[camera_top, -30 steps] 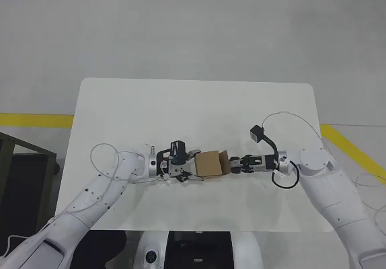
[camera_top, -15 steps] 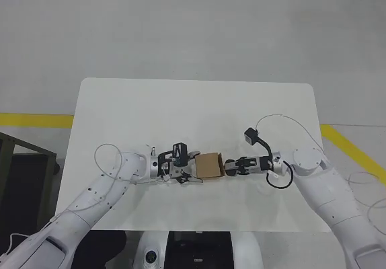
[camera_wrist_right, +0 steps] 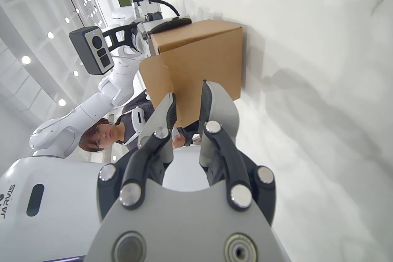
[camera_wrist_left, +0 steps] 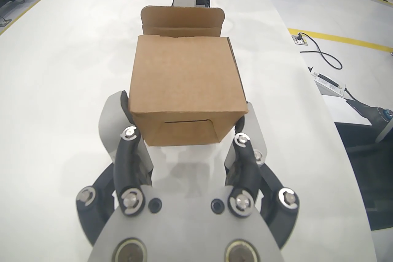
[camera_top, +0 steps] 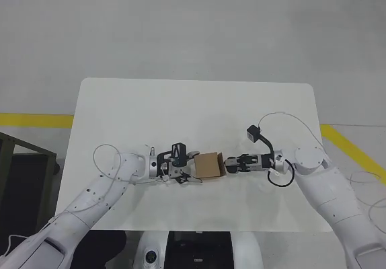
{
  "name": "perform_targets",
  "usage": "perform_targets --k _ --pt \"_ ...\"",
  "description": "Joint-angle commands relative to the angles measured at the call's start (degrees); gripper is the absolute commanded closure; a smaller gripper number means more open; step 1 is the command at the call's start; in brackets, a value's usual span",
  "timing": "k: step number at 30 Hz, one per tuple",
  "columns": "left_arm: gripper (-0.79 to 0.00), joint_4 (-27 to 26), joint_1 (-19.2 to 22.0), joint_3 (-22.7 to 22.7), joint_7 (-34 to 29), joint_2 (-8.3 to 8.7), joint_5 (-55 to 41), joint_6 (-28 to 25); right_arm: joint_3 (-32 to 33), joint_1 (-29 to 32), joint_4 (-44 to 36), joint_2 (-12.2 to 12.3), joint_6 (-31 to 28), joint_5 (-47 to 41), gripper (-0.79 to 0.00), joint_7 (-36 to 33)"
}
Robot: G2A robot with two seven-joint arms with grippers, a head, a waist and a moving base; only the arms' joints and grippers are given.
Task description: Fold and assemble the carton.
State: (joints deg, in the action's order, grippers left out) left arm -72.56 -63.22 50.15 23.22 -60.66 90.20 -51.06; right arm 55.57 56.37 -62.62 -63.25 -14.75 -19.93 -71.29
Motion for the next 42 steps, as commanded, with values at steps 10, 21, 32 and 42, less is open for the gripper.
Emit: perform_targets --k 10,21,32,42 --pt "-0.582 -0.07 -0.02 0.12 -0.61 0.09 -0.28 -0.33 -0.13 -0.45 0.00 -0.18 -0.84 -0.85 -0.157 -0.68" --pt "-0.573 -0.46 -0.15 0.16 -1.09 0.18 -0.26 -0.23 -1.35 -1.20 0.32 -0.51 -0.14 0.34 -0.163 -0.94" --pt "-0.548 -0.90 -0.43 0.42 -1.21 0.32 -0.46 -0.25 -2.03 -1.82 1.06 -0.65 0.70 1.97 -0.154 -0.64" --pt "-0.548 -0.74 -0.46 0.38 -1.17 0.36 -0.52 -0.23 -1.79 -1.63 0.48 -0.43 1.27 3.26 -0.139 -0.32"
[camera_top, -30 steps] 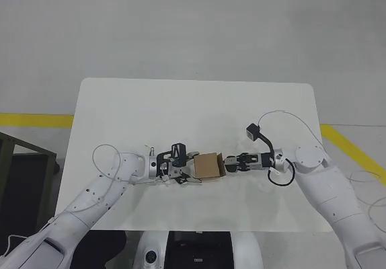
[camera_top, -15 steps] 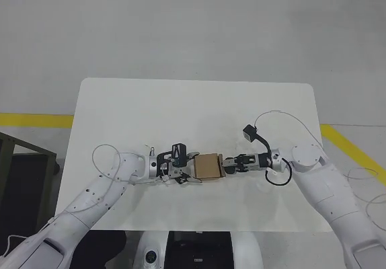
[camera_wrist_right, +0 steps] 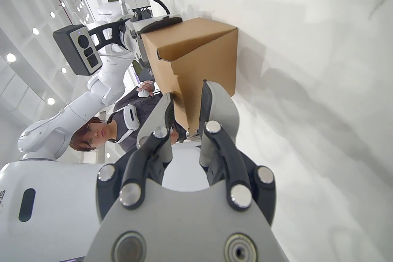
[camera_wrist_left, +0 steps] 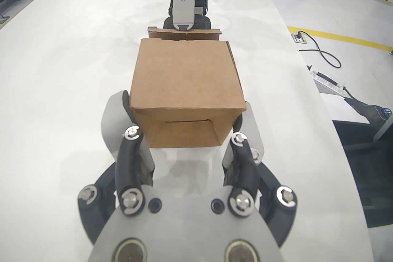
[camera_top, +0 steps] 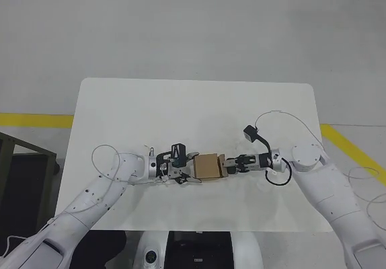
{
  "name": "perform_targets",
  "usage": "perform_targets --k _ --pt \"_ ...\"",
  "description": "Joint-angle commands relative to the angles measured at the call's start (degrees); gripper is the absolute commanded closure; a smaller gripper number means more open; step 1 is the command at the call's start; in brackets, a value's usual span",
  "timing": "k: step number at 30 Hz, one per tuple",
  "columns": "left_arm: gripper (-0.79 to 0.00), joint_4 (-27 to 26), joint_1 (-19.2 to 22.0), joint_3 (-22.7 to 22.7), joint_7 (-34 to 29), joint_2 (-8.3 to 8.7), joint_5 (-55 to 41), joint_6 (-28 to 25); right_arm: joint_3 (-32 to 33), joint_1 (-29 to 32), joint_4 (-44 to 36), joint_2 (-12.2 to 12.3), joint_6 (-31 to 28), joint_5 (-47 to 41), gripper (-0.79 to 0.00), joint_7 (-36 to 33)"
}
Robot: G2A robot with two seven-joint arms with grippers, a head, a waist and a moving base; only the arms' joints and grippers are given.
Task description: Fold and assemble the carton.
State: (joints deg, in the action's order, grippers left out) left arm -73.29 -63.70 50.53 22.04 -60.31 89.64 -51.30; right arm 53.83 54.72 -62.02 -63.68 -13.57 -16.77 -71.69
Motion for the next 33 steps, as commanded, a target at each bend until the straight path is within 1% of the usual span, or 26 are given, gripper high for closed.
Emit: perform_targets --k 1,4,12,18,24,33 --pt "-0.548 -0.04 0.02 0.00 0.06 0.01 0.09 0.08 -0.16 -0.02 -0.33 -0.03 0.18 0.35 -0.139 0.20" --pt "-0.551 -0.03 -0.01 -0.01 0.21 0.03 0.16 0.19 -0.61 -0.19 -1.01 -0.14 0.90 0.92 -0.148 0.53" --pt "-0.548 0.02 -0.13 0.15 0.37 0.12 0.10 0.13 -0.75 -0.62 -0.78 -0.14 2.65 2.03 -0.142 1.30" --pt "-0.551 -0.16 -0.35 0.30 0.38 0.25 0.24 0.00 -0.57 -0.45 -1.20 -0.08 2.86 2.08 -0.139 1.54" --pt "-0.557 -0.44 -0.32 0.30 0.47 0.29 0.34 -0.02 -1.80 -0.51 -2.42 -0.45 3.38 2.42 -0.145 1.63" --pt "-0.545 -0.45 -0.33 0.19 0.97 0.29 0.28 0.08 -2.58 -0.84 -1.99 -0.84 2.73 2.48 -0.142 2.39"
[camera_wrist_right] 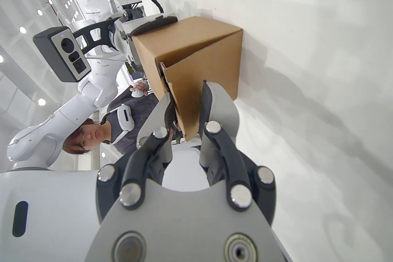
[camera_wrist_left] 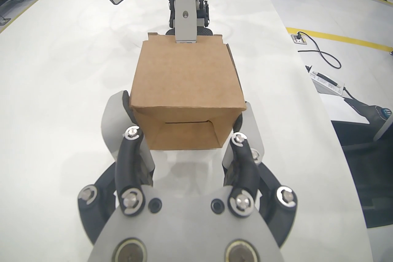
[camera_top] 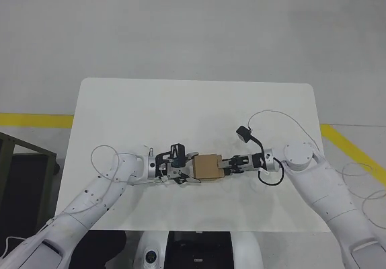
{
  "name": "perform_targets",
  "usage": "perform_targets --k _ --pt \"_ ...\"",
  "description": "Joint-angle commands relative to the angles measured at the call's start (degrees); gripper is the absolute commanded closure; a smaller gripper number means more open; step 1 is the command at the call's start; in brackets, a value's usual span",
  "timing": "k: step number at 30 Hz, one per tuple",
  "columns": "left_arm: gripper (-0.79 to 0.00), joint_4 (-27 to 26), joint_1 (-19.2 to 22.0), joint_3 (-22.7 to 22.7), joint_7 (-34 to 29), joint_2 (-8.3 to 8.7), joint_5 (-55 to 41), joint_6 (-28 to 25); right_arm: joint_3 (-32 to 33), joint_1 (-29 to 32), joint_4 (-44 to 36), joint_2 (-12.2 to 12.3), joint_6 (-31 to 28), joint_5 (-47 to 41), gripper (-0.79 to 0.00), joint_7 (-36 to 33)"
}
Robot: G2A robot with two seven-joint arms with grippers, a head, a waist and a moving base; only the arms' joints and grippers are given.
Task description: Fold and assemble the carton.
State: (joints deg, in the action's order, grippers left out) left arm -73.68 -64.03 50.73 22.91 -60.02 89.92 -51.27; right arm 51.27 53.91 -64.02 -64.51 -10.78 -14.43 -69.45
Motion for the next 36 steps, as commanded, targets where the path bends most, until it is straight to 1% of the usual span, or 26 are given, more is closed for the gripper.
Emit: perform_targets --k 1,5,8,9,10,13,21,25,28,32,36 --pt "-0.542 -0.10 -0.03 -0.04 0.18 0.00 0.05 0.10 0.07 -0.04 -0.01 -0.02 -0.23 0.11 -0.142 0.45" --pt "-0.539 -0.22 -0.01 -0.15 0.33 -0.01 0.14 0.18 0.30 -0.05 -0.66 0.02 -0.75 0.47 -0.160 1.05" --pt "-0.539 -0.06 0.06 -0.32 0.43 -0.06 0.11 0.10 0.44 0.04 -1.18 0.06 -0.79 0.72 -0.231 1.25" --pt "-0.542 0.05 0.10 -0.37 0.46 -0.08 0.06 0.09 0.59 0.11 -1.31 0.11 -0.82 0.75 -0.271 1.31" --pt "-0.545 0.13 0.14 -0.40 0.49 -0.09 0.05 0.10 0.77 0.20 -1.48 0.18 -0.76 0.77 -0.286 1.30" --pt "-0.533 0.44 0.17 -0.38 0.58 -0.06 0.11 0.08 1.45 0.51 -2.30 0.46 -0.57 1.06 -0.286 1.11" --pt "-0.533 0.72 0.14 -0.31 0.64 0.00 0.11 0.02 3.30 1.79 -5.34 1.29 0.18 2.28 -0.243 1.21" --pt "-0.533 0.69 0.14 -0.34 0.53 0.00 0.09 0.11 3.80 2.43 -6.37 1.55 0.52 2.64 -0.175 1.40" --pt "-0.529 0.83 0.17 -0.32 0.48 0.01 0.08 0.14 4.34 3.08 -6.71 1.67 -0.17 1.71 -0.172 1.62" --pt "-0.520 0.86 0.20 -0.34 0.31 0.02 0.06 0.16 4.98 3.68 -6.94 1.95 -0.14 1.57 -0.129 1.28" --pt "-0.514 0.82 0.20 -0.34 0.26 0.02 -0.02 0.21 5.02 4.07 -7.02 2.05 0.22 1.66 -0.123 1.15"
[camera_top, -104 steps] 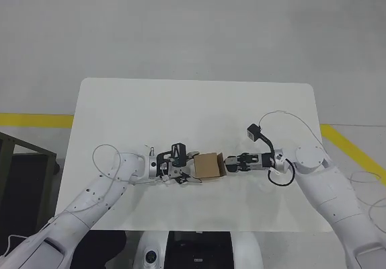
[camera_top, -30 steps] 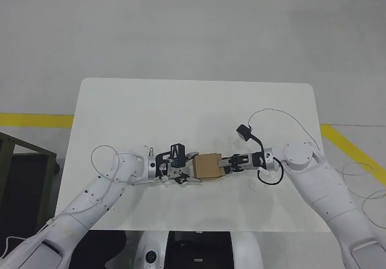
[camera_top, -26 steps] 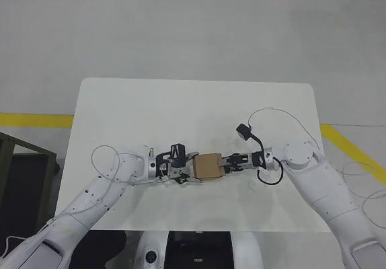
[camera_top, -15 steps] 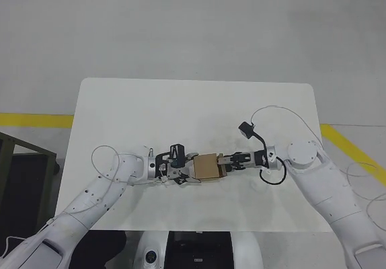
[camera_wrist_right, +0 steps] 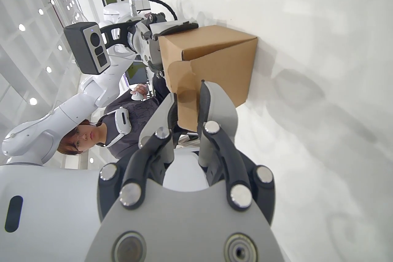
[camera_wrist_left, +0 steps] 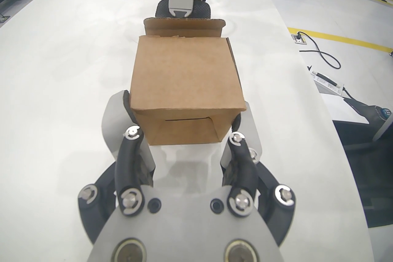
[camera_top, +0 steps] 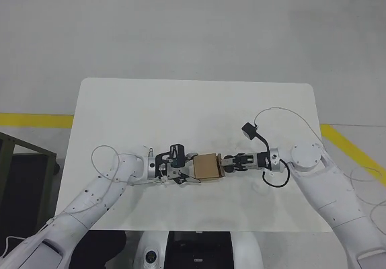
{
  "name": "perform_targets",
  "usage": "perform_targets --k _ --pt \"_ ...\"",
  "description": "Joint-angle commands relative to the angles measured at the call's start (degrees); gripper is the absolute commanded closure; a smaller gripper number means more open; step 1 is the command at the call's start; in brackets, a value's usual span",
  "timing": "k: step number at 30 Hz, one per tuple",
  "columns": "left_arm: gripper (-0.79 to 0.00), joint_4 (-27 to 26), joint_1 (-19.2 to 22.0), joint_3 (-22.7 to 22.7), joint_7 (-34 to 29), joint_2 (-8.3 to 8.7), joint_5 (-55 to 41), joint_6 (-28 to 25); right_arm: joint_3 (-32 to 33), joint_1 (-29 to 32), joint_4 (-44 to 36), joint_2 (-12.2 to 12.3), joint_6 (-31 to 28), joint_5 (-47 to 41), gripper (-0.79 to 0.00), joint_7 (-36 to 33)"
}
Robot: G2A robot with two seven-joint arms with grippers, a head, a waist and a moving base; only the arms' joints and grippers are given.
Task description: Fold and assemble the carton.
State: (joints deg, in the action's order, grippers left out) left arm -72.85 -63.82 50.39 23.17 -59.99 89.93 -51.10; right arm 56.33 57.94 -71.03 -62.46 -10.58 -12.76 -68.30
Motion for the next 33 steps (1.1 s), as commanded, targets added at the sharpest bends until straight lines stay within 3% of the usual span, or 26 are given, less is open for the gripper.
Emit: perform_targets --k 1,33 --pt "-0.514 -0.09 0.02 -0.01 -0.03 0.00 0.01 0.07 -0.11 0.07 -0.05 -0.01 0.00 0.01 -0.117 -0.01" --pt "-0.520 -0.62 -0.37 0.44 0.15 0.25 -0.20 0.28 -2.20 -1.53 0.59 -0.33 1.68 2.65 -0.102 0.52"
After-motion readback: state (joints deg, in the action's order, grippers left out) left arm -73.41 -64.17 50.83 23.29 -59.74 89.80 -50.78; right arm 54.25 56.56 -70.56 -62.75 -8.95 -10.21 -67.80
